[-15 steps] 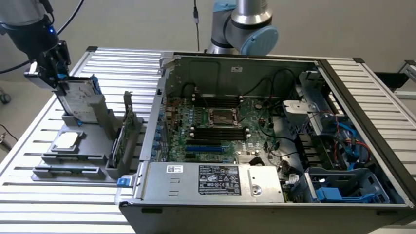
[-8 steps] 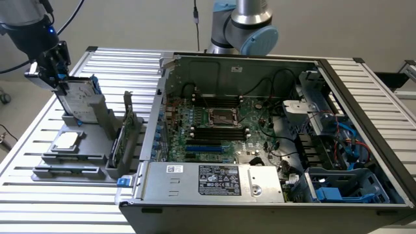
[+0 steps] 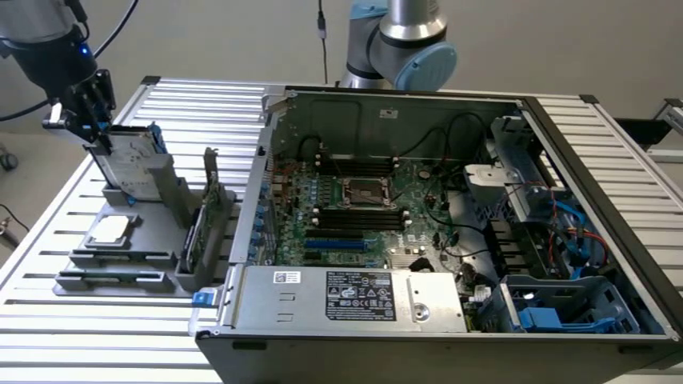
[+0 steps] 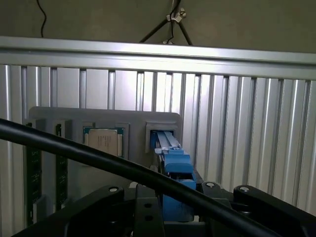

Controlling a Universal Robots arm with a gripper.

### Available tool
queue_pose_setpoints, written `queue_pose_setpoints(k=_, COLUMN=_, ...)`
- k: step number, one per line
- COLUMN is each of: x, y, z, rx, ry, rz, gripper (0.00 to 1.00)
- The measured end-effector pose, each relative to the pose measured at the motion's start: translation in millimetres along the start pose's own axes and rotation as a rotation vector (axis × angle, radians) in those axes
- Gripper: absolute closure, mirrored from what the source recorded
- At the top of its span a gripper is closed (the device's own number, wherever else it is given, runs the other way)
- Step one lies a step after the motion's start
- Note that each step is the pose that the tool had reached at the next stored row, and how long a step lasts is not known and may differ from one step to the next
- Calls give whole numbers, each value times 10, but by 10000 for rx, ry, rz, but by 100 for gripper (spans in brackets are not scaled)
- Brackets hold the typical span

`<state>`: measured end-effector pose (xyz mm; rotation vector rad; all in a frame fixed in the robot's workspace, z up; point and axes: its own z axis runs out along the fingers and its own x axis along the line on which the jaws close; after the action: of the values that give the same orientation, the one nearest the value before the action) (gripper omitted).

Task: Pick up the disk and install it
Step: 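Pick up the disk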

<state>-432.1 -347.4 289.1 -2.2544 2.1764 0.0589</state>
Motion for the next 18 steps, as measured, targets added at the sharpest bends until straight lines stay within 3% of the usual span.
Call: queue_pose_setpoints(k=18, x=0, y=0, z=10, rx=1, ry=23, rz=1, gripper=67)
